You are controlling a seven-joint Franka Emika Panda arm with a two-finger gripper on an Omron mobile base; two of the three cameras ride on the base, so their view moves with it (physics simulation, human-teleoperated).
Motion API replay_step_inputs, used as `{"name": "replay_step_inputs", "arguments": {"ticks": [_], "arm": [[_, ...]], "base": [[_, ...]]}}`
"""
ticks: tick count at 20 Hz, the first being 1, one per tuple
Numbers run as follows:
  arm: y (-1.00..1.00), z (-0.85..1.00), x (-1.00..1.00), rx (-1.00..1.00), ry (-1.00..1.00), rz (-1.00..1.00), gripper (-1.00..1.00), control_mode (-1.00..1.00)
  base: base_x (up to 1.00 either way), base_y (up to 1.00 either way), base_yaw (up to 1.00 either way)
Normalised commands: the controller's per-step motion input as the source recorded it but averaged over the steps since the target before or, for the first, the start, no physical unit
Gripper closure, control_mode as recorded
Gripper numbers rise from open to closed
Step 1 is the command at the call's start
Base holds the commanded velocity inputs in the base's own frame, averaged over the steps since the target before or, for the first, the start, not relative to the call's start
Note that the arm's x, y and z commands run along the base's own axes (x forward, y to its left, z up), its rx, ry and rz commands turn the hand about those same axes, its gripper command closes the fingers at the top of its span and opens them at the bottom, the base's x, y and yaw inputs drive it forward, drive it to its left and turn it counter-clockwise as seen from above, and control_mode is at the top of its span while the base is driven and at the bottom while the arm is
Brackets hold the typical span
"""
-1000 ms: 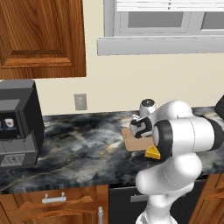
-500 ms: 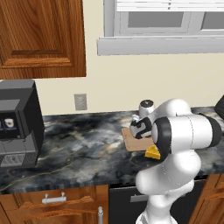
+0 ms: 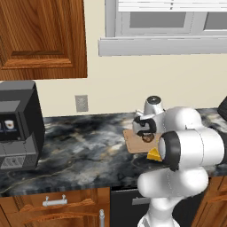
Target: Retrieve the reheated potato from the microwave, then place the potato, cheese, and condiment on the cutting board.
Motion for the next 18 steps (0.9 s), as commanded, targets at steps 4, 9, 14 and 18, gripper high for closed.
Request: {"name": "replay_step_inputs", "arguments": {"ticks": [4,9,14,18], "arm": [[0.07,0.60,-0.44,0.04,-0.09,0.01,-1.00,-1.00],[0.30,0.11,-0.67,0.00,-0.01,0.14,-1.00,-1.00],[0.26,0.00,-0.60,0.00,-0.03,0.18,-1.00,-1.00],[0.11,0.00,-0.52,-0.02,-0.07,0.19,-1.00,-1.00]], "base": [[0.00,0.00,0.00],[0.00,0.00,0.00],[0.00,0.00,0.00],[0.00,0.00,0.00]]}}
